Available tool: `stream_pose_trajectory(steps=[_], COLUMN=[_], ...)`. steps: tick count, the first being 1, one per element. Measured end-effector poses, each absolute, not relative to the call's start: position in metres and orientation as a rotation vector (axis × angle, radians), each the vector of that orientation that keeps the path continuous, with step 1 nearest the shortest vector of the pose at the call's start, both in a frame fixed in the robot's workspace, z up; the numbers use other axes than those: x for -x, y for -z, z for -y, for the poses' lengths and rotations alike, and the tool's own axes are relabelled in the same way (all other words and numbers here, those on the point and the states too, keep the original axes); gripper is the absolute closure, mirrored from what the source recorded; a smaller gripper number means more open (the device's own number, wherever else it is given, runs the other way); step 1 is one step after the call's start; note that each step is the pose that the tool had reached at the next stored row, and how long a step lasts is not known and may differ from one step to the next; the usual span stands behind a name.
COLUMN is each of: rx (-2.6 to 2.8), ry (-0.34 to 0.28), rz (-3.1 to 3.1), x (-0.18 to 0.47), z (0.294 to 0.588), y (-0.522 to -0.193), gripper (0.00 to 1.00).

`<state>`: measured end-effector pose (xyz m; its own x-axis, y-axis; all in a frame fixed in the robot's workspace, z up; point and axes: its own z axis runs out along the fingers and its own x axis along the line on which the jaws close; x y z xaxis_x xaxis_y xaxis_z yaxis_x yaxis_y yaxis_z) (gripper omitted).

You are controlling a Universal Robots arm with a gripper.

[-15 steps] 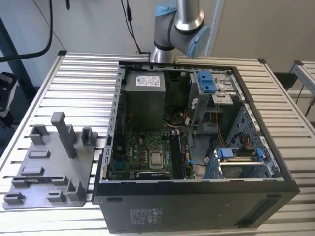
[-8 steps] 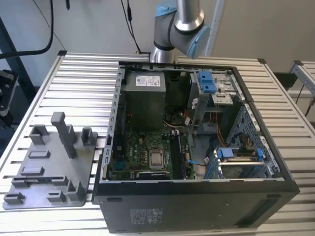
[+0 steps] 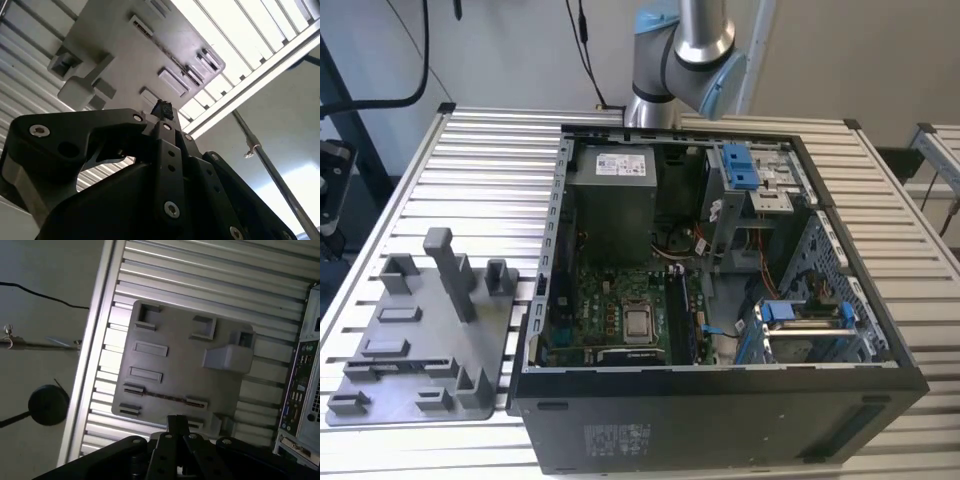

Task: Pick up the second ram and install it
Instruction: 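Pick up the second ram and move it above second insertion slot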

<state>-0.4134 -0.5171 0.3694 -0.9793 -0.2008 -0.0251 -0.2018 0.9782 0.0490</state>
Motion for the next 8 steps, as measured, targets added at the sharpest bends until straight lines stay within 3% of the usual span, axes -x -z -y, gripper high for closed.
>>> stream_pose_trajectory(steps=[8], rx=[0.383], ry=[-0.08], rz=[-3.102], x=[0.4131], z=[0.5161], y=[-0.3691], gripper=[0.89])
